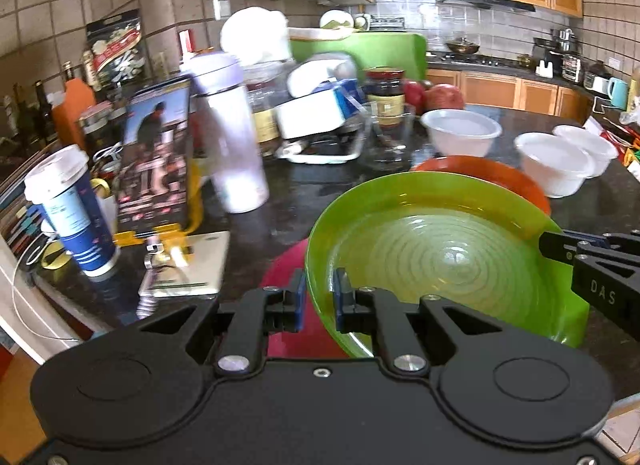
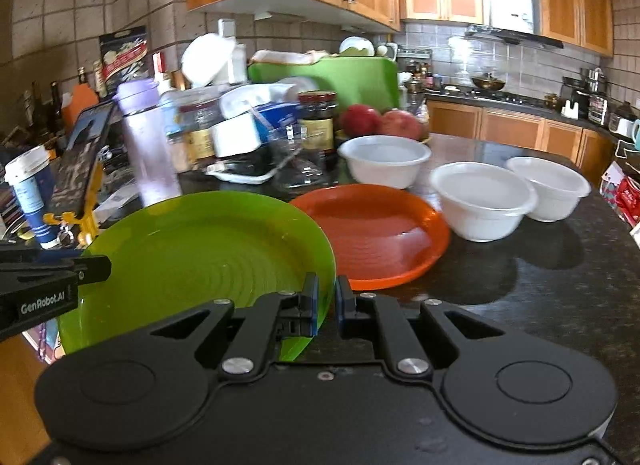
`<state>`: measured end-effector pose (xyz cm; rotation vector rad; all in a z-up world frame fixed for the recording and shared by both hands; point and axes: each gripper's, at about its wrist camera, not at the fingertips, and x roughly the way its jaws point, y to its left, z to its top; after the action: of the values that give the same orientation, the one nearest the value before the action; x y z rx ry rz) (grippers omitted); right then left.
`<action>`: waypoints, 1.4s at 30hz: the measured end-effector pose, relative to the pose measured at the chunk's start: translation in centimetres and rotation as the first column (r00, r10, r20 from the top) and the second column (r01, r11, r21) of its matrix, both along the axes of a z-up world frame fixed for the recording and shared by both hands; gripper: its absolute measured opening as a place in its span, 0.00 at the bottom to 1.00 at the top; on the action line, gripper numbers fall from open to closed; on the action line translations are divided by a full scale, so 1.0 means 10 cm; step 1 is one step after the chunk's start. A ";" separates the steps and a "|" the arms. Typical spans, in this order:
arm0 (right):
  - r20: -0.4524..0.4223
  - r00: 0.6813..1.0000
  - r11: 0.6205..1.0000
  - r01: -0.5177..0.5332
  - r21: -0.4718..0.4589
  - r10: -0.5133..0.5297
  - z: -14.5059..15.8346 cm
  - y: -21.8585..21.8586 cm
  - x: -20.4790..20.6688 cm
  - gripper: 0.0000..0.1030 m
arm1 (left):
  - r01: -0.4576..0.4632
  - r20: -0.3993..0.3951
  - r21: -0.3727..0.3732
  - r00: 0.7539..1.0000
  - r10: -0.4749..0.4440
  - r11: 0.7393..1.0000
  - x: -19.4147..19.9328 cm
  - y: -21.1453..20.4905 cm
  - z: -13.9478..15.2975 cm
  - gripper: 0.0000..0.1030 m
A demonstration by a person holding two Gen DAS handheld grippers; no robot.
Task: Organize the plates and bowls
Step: 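Lift the green plate with the left gripper and lower it onto the magenta plate, then open the left gripper and withdraw from the green plate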
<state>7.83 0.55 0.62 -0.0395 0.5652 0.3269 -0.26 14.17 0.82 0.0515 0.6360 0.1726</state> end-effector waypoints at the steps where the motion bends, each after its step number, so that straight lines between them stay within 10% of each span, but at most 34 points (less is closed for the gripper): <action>1: 0.000 1.000 1.000 0.000 -0.005 0.000 0.00 0.06 0.00 0.10 | -0.001 0.000 -0.002 1.000 0.001 1.000 -0.01 0.07 -0.01 0.17; 42: -0.061 0.984 0.985 0.161 -0.055 -0.165 -0.22 0.53 -0.02 0.10 | 0.238 -0.092 -0.004 0.967 -0.238 0.971 0.23 0.48 -0.24 0.18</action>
<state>7.64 5.87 -1.60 -0.0301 0.6375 0.1549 2.00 18.99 -1.63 0.1426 0.7151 -0.0602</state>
